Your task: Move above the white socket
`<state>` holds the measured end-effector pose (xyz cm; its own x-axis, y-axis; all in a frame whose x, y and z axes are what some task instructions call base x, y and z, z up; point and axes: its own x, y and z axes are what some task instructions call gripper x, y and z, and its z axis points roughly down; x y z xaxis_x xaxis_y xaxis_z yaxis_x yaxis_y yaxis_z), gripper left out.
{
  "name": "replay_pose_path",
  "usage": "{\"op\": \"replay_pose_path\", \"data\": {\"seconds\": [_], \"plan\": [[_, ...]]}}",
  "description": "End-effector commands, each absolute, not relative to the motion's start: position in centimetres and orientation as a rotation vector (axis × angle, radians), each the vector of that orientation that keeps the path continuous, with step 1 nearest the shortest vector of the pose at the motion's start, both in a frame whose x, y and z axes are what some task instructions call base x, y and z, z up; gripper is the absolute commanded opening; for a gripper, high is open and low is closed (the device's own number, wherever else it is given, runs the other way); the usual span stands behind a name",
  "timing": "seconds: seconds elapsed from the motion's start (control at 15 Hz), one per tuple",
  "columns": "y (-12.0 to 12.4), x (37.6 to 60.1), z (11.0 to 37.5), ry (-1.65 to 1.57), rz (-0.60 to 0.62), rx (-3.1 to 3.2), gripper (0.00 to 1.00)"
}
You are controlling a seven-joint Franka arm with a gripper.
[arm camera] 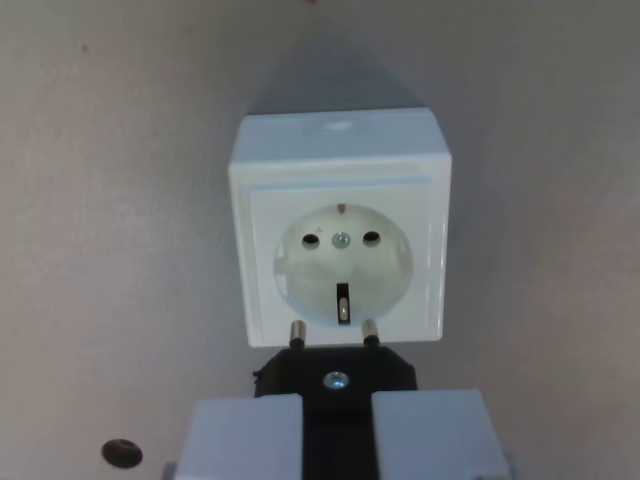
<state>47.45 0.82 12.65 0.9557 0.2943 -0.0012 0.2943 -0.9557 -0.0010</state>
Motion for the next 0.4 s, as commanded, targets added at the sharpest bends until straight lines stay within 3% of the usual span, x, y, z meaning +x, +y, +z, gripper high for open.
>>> {"op": "replay_pose_path", "data": {"seconds": [0.07, 0.4], "plan": [[0.23, 48.25, 11.72, -0.515, -0.026, -3.104, 0.00], [0.18, 48.41, 11.25, -0.503, -0.023, -3.104, 0.00]]}}
